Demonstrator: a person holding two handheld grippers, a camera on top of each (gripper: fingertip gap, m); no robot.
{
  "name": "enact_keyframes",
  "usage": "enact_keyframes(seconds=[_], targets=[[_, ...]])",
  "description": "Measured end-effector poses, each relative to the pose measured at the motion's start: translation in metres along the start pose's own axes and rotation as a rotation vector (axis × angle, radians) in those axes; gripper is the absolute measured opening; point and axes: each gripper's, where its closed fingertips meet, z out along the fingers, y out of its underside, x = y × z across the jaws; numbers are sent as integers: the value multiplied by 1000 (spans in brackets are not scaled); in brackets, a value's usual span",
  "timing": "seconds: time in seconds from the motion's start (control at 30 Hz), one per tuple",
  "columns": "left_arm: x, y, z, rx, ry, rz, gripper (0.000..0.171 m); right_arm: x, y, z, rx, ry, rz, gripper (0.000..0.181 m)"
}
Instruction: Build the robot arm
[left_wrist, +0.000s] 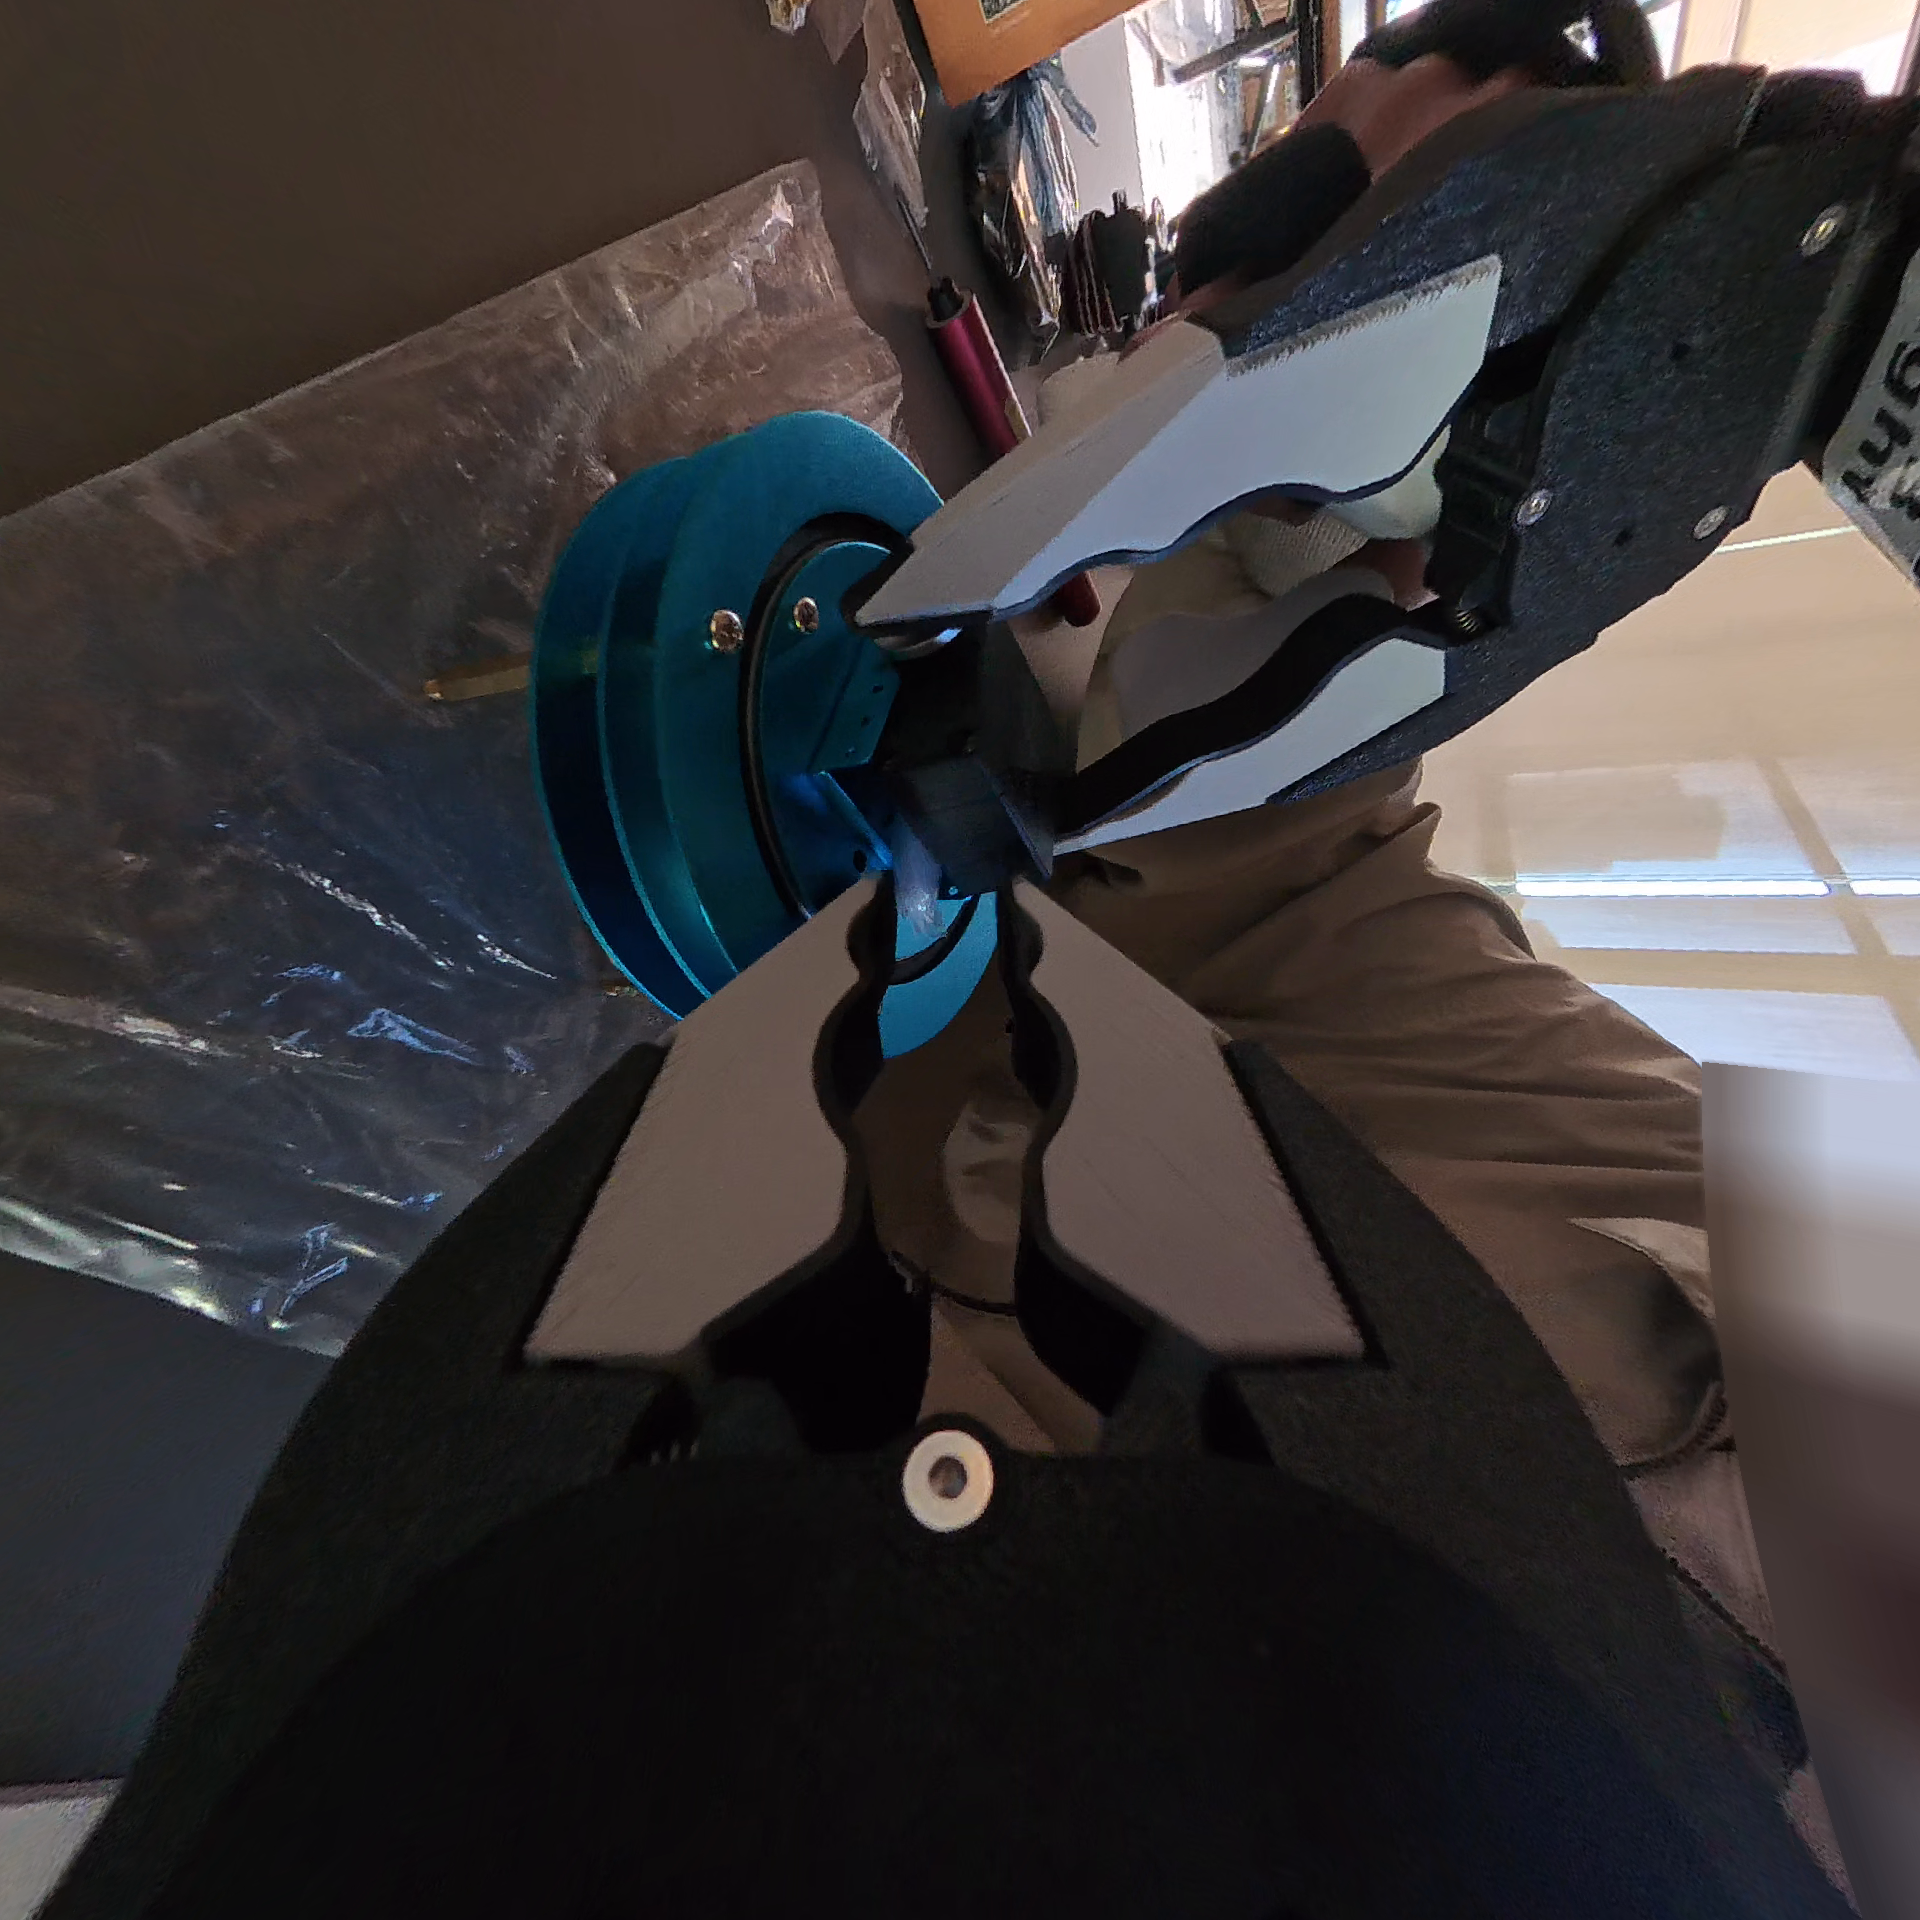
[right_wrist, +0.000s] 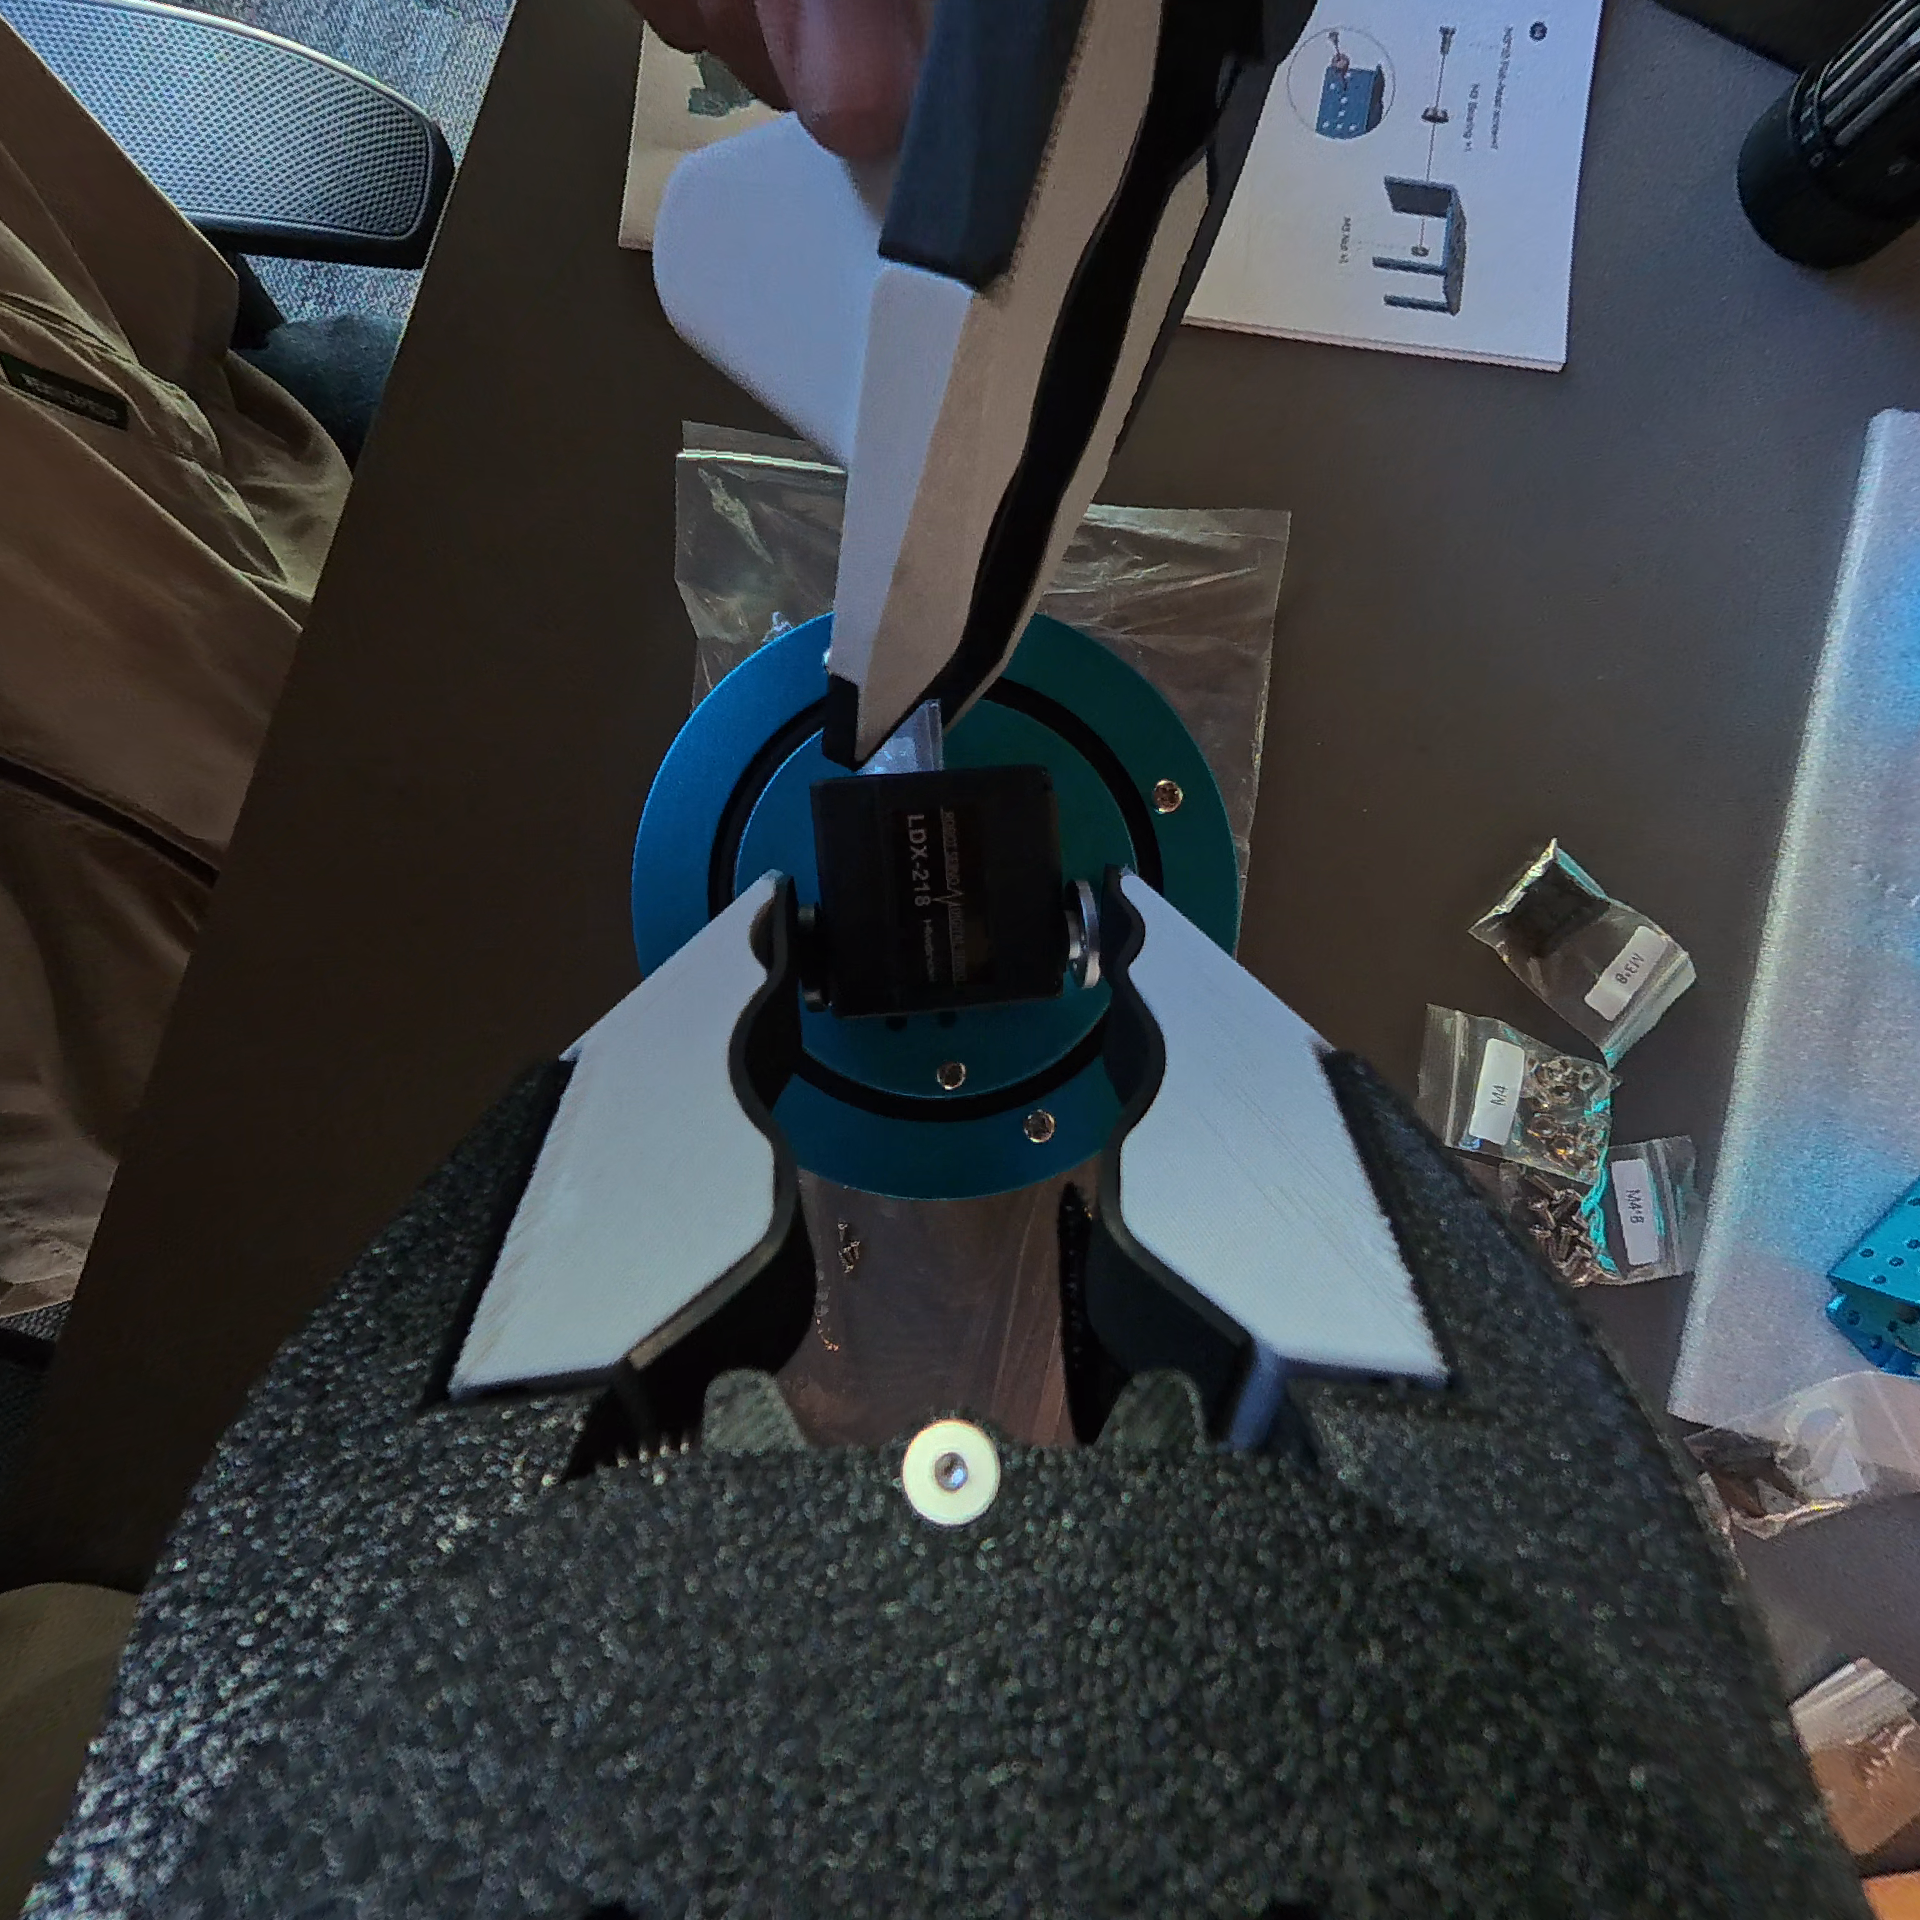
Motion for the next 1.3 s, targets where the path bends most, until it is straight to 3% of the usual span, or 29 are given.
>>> enact_keyframes(seconds=[0.17, 0.73, 0.93, 1.13, 1.23, 1.3], targets=[[-7, 1, -4, 2, -52, 37, 7, 0, 1, 0, -4, 4, 3, 57], [-8, 1, 1, -16, -85, 73, 2, 1, -5, -13, 37, 53, -5, 54], [-8, 0, 2, -14, -85, 77, 2, -1, -22, -27, 153, 73, 11, 16], [-8, 0, 0, -5, -87, 93, 3, -4, -17, -18, 132, 75, 27, 8], [-7, -1, -5, 2, -114, 178, 7, -6, -17, -18, 136, 67, 38, 6], [-7, -4, -11, 20, -142, 264, 23, -3, -15, -21, 126, 94, 30, 14]])
